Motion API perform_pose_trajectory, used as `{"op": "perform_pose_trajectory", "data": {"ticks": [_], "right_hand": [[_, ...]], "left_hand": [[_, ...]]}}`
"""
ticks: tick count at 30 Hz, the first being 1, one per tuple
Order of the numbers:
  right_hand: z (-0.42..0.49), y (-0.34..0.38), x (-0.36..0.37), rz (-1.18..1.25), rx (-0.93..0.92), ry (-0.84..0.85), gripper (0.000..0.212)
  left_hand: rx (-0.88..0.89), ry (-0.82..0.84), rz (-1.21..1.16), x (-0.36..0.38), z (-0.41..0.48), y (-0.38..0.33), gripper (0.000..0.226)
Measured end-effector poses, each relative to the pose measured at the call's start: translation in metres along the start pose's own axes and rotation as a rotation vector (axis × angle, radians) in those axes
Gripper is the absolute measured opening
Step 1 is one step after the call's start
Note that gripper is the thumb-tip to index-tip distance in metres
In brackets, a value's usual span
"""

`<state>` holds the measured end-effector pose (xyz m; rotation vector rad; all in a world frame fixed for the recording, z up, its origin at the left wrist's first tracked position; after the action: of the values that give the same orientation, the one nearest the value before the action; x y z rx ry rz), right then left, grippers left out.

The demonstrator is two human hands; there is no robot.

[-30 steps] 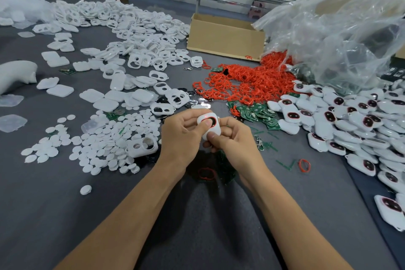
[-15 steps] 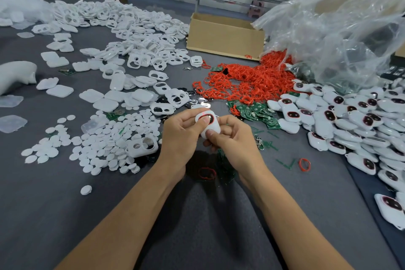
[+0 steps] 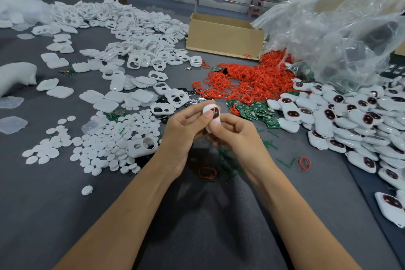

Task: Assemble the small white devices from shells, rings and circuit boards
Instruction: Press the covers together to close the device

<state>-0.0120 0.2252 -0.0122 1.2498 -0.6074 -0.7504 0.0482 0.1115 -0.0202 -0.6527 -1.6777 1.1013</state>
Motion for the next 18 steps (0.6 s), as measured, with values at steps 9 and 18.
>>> {"op": "perform_pose_trajectory", "data": {"ticks": [9, 18], "right_hand": [[-0.003, 0.005, 0.0, -0.045, -0.019, 0.077, 0.03], [-0.003, -0.005, 0.003, -0.724, -0.162, 0.025, 0.038]], "left_hand": [[0.106, -0.025, 0.259, -0.001, -0.003, 0.0, 0.033], [0.209, -0.247, 0.211, 0.0, -0.003, -0.005, 0.027]]}}
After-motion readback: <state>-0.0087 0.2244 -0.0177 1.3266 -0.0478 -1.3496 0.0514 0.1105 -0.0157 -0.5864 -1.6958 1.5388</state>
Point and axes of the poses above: each hand's wrist, its own z-axis towards the middle knuckle, its own x-axis out of the palm, y = z × x, the point moved 1 cm from there along z, towards the middle knuckle, and after that the axes turned 10 degrees about -x, right-handed, at the moved point
